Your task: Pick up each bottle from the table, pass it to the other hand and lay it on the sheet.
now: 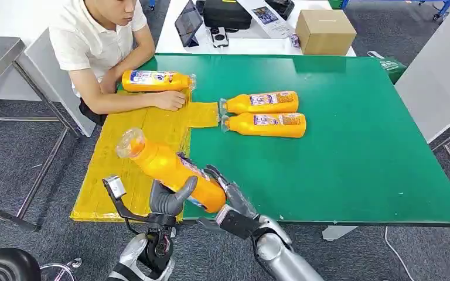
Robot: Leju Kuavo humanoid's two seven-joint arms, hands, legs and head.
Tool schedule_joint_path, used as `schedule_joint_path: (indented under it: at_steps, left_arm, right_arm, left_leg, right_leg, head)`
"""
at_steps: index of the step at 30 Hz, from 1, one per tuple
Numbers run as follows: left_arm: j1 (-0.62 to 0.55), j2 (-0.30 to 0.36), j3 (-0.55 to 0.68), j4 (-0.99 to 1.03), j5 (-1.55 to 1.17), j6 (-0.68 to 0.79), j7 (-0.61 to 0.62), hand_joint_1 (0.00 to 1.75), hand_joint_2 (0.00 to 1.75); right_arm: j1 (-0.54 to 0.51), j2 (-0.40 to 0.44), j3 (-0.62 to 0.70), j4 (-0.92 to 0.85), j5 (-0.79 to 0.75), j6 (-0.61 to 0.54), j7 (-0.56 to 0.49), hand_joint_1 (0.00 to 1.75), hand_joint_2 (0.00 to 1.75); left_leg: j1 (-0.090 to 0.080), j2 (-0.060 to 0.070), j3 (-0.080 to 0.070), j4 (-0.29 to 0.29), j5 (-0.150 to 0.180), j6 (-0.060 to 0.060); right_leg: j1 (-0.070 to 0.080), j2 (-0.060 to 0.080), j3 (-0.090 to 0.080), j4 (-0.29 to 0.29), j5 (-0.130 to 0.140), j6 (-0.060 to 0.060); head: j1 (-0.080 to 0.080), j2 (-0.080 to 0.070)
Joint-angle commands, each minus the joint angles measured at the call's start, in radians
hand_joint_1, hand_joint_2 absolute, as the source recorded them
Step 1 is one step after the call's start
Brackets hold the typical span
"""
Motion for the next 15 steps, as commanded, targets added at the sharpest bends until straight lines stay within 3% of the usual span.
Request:
schedule_joint_path:
  at_steps: [1, 2, 3, 4, 8, 11, 13, 15]
  left_arm:
    - [-0.018, 0.064, 0.114, -0.051, -0.177, 0.08, -0.06, 1.75, 1.75]
    - [-0.011, 0.067, 0.124, -0.062, -0.181, 0.077, -0.057, 1.75, 1.75]
    - [-0.001, 0.076, 0.132, -0.079, -0.262, 0.118, -0.061, 1.75, 1.75]
    - [0.0, 0.092, 0.13, -0.082, -0.385, 0.199, -0.081, 1.75, 1.75]
    - [0.004, 0.092, 0.141, -0.086, -0.389, 0.198, -0.08, 1.75, 1.75]
    - [-0.022, 0.131, 0.1, -0.038, -0.778, 0.452, -0.051, 1.75, 1.75]
    - [-0.029, 0.136, 0.138, -0.012, -0.875, 0.451, -0.005, 1.75, 1.75]
    - [-0.042, 0.15, 0.155, 0.029, -1.041, 0.519, 0.029, 1.75, 1.75]
  right_arm:
    - [0.116, -0.023, 0.0, -0.058, 0.132, -0.214, 0.006, 0.0, 0.0]
    - [0.125, -0.024, -0.003, -0.074, 0.132, -0.213, 0.006, 0.0, 0.0]
    - [0.145, -0.024, -0.023, -0.111, 0.152, -0.253, 0.016, 0.0, 1.75]
    - [0.161, -0.019, -0.048, -0.143, 0.165, -0.314, 0.009, 0.0, 1.75]
    - [0.169, -0.026, -0.051, -0.175, 0.166, -0.312, 0.016, 0.0, 1.75]
    - [0.188, -0.004, -0.123, -0.237, 0.173, -0.439, -0.007, 0.0, 1.75]
    - [0.2, 0.0, -0.196, -0.302, 0.186, -0.523, -0.005, 0.0, 1.75]
    - [0.202, -0.033, -0.237, -0.293, 0.312, -0.56, 0.078, 0.0, 1.75]
  left_leg:
    - [0.002, -0.001, 0.001, -0.001, 0.001, -0.002]
    - [0.003, -0.002, 0.002, -0.001, 0.001, -0.003]
    - [0.002, -0.001, 0.001, -0.001, 0.0, -0.002]
    - [0.001, 0.0, 0.0, 0.0, 0.0, -0.002]
    - [0.001, 0.0, -0.001, 0.0, 0.0, -0.001]
    - [0.002, 0.001, -0.001, 0.0, 0.0, -0.002]
    - [0.002, -0.001, -0.001, 0.0, 0.001, -0.002]
    - [0.001, 0.0, -0.001, -0.001, 0.001, -0.002]
  right_leg:
    - [0.002, -0.001, 0.002, -0.002, 0.0, -0.003]
    - [0.003, -0.002, 0.003, -0.002, 0.0, -0.004]
    - [0.002, -0.001, 0.001, -0.001, 0.0, -0.003]
    - [0.001, 0.0, 0.0, 0.0, 0.0, -0.002]
    - [0.001, 0.0, 0.0, 0.0, 0.0, -0.002]
    - [0.002, 0.001, 0.0, -0.001, 0.001, -0.003]
    - [0.002, -0.001, 0.0, -0.001, 0.001, -0.003]
    - [0.001, 0.0, -0.001, 0.0, 0.001, -0.002]
  head:
    - [0.0, 0.0]
    - [0.001, 0.0]
    - [0.0, 0.0]
    - [0.0, 0.0]
    - [0.0, 0.0]
    - [0.0, 0.0]
    - [0.001, 0.0]
    - [0.0, 0.0]
